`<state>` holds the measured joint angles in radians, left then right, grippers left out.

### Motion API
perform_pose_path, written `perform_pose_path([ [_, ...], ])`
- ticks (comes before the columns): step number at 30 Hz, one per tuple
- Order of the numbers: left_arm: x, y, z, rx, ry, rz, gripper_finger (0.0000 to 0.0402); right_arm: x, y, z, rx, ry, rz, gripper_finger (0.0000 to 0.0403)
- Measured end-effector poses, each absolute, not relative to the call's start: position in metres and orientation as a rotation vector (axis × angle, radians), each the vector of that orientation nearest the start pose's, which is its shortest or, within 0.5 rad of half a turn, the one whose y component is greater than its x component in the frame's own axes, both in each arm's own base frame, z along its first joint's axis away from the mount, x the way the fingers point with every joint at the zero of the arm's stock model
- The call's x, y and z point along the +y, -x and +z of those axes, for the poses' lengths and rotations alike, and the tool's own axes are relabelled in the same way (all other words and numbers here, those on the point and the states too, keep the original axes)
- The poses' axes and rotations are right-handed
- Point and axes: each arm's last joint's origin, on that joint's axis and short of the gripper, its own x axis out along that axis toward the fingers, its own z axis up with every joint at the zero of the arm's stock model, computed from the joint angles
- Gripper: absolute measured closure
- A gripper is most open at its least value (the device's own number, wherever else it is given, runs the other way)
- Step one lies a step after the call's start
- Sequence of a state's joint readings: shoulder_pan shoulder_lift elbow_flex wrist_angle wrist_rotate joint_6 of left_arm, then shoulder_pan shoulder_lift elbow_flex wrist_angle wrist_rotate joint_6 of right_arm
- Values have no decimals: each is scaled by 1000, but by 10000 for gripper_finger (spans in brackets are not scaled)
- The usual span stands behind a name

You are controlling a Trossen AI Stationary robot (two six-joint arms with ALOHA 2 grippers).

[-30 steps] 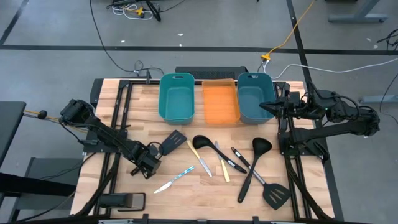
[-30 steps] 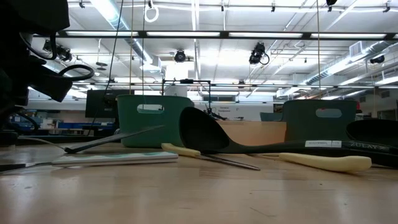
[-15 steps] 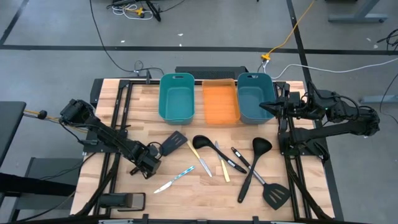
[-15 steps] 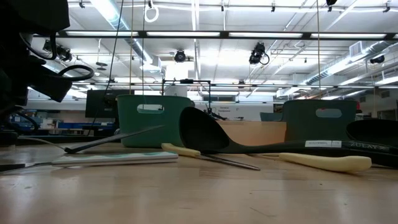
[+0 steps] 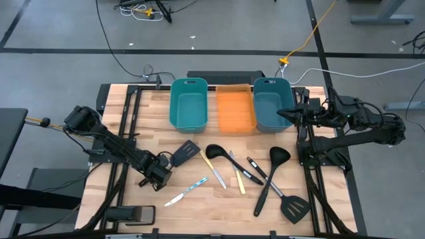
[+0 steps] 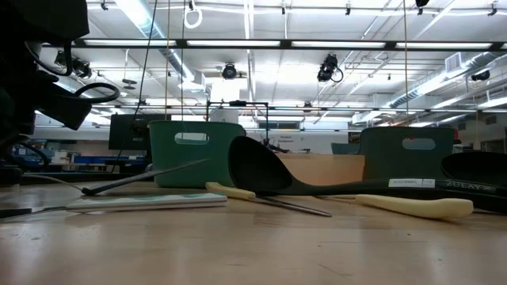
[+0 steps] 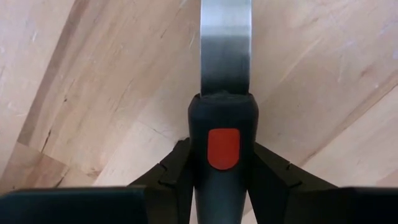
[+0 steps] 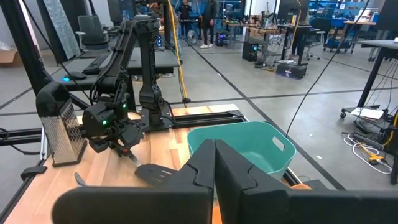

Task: Pick & Place Kitchen Items
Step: Put the left black spatula into the blue bin

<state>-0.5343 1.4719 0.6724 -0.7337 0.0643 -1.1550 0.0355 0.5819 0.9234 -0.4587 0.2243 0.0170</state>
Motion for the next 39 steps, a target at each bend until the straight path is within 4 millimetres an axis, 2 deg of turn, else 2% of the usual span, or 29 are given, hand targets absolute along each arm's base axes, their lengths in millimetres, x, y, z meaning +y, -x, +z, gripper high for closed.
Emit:
perform_pose_path([
  [16, -109, -181, 136, 1536, 556, 440, 281, -2, -106, 376, 115, -2, -182, 396],
  [27, -115, -189, 147, 1527, 529, 367, 281, -2, -106, 376, 115, -2, -183, 396],
  [39, -114, -187, 150, 1546, 534, 349, 281, -2, -106, 376, 115, -2, -183, 396],
])
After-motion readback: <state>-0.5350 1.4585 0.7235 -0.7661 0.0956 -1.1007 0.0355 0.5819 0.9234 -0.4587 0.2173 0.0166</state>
